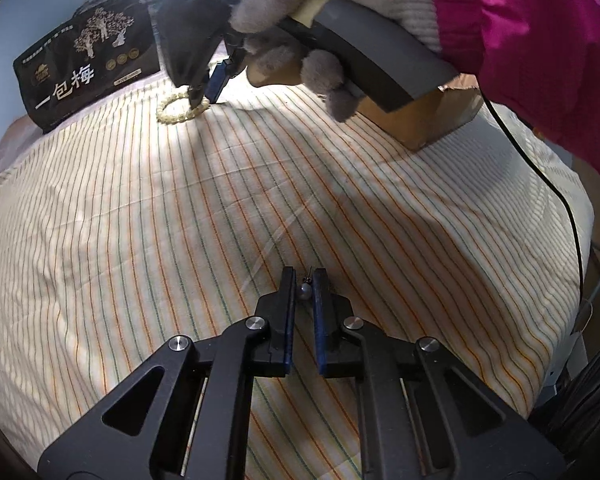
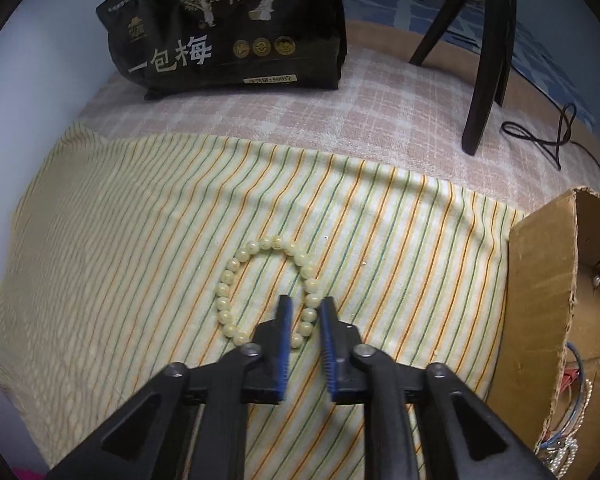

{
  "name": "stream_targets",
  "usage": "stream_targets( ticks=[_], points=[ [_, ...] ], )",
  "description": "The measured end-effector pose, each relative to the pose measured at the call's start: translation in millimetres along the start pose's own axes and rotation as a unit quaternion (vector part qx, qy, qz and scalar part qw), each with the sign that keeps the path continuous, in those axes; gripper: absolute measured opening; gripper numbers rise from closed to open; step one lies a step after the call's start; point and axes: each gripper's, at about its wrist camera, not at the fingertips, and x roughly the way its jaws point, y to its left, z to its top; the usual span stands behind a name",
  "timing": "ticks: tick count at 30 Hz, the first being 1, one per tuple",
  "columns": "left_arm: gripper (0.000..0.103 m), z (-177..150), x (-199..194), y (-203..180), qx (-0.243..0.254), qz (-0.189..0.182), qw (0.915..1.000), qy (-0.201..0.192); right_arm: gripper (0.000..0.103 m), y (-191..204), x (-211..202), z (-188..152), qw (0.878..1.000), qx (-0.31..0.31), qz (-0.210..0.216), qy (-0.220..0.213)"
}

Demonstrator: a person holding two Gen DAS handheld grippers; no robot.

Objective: Organize jewelry
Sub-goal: 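Lift the earring with the left tool while the right tool lifts the bead bracelet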

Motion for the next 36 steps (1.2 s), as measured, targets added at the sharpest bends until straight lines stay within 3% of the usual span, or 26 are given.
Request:
stream_targets(
  ticks=[2, 3, 24, 36],
  points=[
    [0.007, 0.1, -1.2, 3.5, -0.006, -0.002, 1.0000, -0.001, 0.005, 2.3, -0.8, -0.3, 1.000, -0.001, 0.001, -0.003],
    [0.006, 0.3, -2.0, 5.2, -0.016, 0.008, 0.9995, 0.025, 0.005, 2.9, -2.0, -0.6, 1.000, 0.000, 0.005, -0.005],
    [0.006, -2.3, -32.5, 26.7, -0.055, 0.012, 0.9984, 0.002, 0.005, -1.1, -60.0, -15.0, 0.997, 0.001, 0.050, -0.059],
    [0.006, 5.9, -54.1, 29.0, -0.063, 0.022, 0.9976, -0.020, 0.005, -10.6, -113.3, -35.4, 0.991, 0.008, 0.090, -0.097]
  ],
)
